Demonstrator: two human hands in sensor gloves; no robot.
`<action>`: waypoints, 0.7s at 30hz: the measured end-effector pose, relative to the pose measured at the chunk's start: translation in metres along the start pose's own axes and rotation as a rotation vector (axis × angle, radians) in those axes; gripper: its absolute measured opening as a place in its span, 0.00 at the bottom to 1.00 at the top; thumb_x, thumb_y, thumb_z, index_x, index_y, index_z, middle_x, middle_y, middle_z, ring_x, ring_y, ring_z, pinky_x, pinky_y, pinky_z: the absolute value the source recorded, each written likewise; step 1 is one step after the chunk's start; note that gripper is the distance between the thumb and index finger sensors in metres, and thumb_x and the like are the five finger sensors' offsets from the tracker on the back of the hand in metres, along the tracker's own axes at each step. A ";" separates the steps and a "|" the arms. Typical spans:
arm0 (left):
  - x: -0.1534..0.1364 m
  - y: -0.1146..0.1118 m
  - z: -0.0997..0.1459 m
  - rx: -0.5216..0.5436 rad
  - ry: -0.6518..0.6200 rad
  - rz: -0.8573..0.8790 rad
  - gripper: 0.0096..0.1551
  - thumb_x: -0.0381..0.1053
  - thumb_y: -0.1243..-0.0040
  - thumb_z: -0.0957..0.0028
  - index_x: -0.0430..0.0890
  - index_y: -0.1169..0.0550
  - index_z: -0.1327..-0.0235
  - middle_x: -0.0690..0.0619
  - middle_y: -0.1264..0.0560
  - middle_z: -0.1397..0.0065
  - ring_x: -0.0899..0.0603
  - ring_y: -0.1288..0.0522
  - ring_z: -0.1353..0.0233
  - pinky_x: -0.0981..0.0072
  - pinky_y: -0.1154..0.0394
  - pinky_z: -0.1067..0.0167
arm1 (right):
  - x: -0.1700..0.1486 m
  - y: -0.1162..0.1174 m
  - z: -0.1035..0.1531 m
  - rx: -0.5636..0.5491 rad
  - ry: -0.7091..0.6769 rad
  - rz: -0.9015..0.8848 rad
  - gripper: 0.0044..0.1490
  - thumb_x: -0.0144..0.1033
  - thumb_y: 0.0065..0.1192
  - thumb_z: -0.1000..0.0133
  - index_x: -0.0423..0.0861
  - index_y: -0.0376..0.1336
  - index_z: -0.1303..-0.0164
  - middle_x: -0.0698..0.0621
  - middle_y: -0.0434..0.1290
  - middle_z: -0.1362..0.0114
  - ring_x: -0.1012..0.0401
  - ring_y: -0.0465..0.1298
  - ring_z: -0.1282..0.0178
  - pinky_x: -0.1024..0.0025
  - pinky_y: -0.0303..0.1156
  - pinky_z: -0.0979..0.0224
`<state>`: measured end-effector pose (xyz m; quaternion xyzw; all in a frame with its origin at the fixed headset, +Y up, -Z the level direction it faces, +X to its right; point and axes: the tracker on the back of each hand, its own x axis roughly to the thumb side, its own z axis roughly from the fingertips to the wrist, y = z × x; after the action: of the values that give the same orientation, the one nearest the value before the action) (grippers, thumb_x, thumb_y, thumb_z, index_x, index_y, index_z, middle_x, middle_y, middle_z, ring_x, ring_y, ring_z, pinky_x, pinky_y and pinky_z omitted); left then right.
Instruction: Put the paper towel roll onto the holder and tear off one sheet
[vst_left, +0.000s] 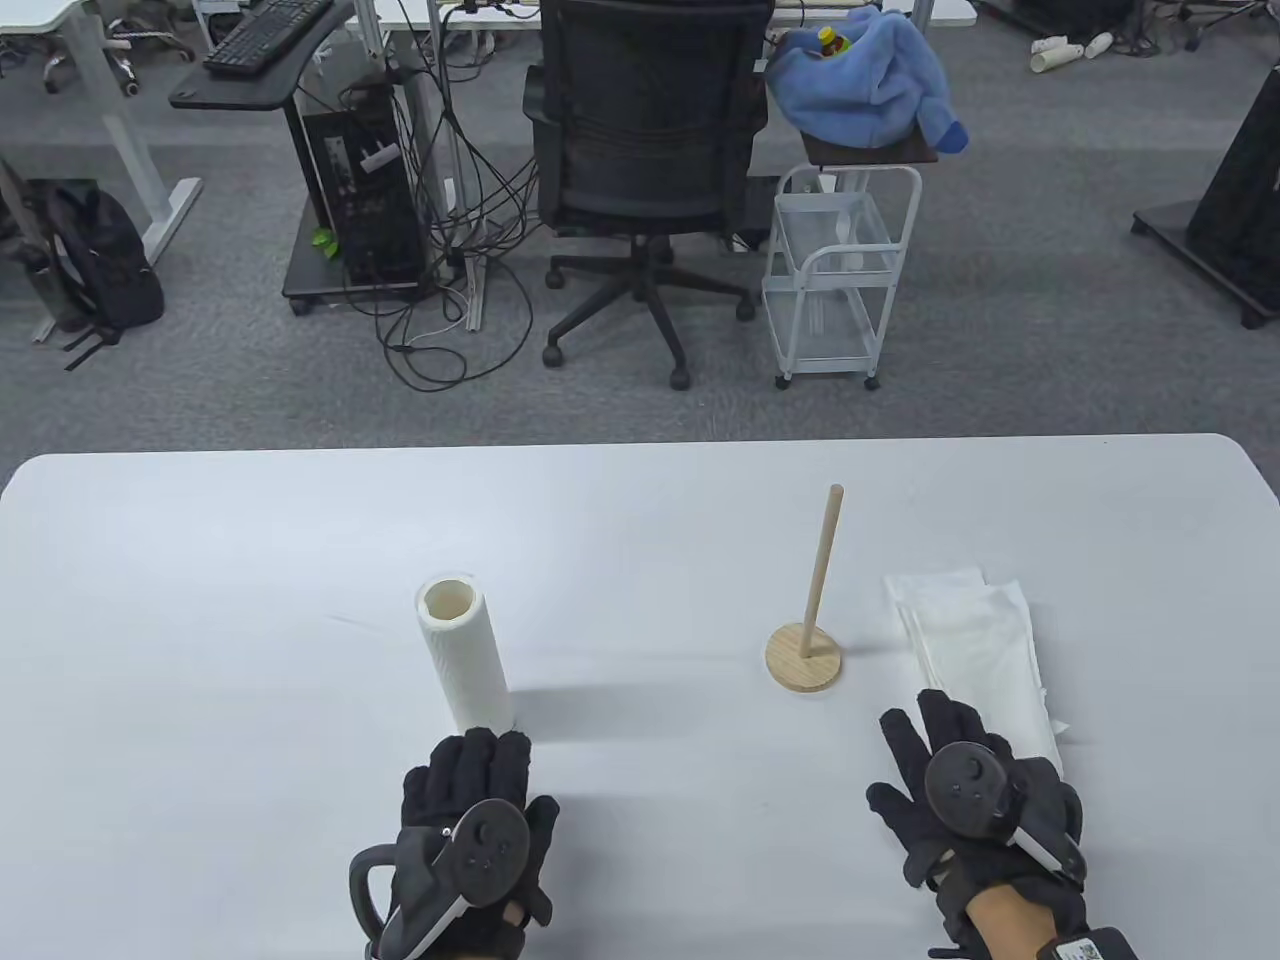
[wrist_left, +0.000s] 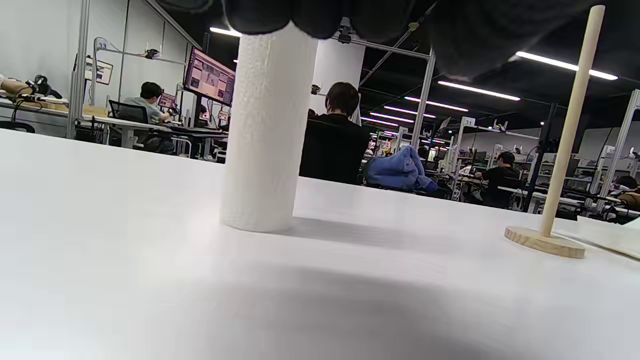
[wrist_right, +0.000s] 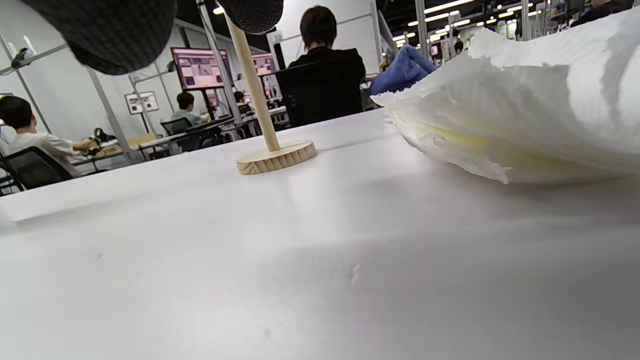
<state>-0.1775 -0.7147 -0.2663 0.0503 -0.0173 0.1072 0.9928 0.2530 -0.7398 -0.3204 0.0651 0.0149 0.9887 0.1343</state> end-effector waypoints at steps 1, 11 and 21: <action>0.000 0.000 0.000 -0.003 0.002 0.011 0.39 0.61 0.44 0.46 0.54 0.45 0.25 0.49 0.49 0.20 0.32 0.47 0.20 0.32 0.49 0.26 | 0.000 0.000 0.000 0.001 0.000 0.000 0.47 0.60 0.57 0.47 0.59 0.44 0.20 0.44 0.35 0.15 0.41 0.40 0.14 0.37 0.42 0.19; -0.004 0.001 0.000 0.003 0.004 0.061 0.39 0.61 0.44 0.46 0.53 0.44 0.25 0.48 0.49 0.20 0.32 0.47 0.20 0.31 0.49 0.27 | 0.002 -0.006 0.001 -0.074 -0.034 -0.006 0.46 0.60 0.56 0.46 0.57 0.44 0.20 0.43 0.40 0.15 0.41 0.46 0.15 0.39 0.46 0.20; -0.003 -0.001 -0.003 -0.027 -0.027 0.178 0.37 0.61 0.44 0.46 0.52 0.40 0.26 0.48 0.46 0.21 0.32 0.44 0.21 0.31 0.49 0.27 | 0.016 -0.041 -0.023 -0.145 -0.061 -0.107 0.49 0.57 0.65 0.46 0.50 0.48 0.22 0.42 0.60 0.24 0.46 0.67 0.32 0.48 0.61 0.29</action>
<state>-0.1805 -0.7161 -0.2691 0.0364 -0.0365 0.1939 0.9797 0.2454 -0.6964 -0.3435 0.0841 -0.0576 0.9761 0.1918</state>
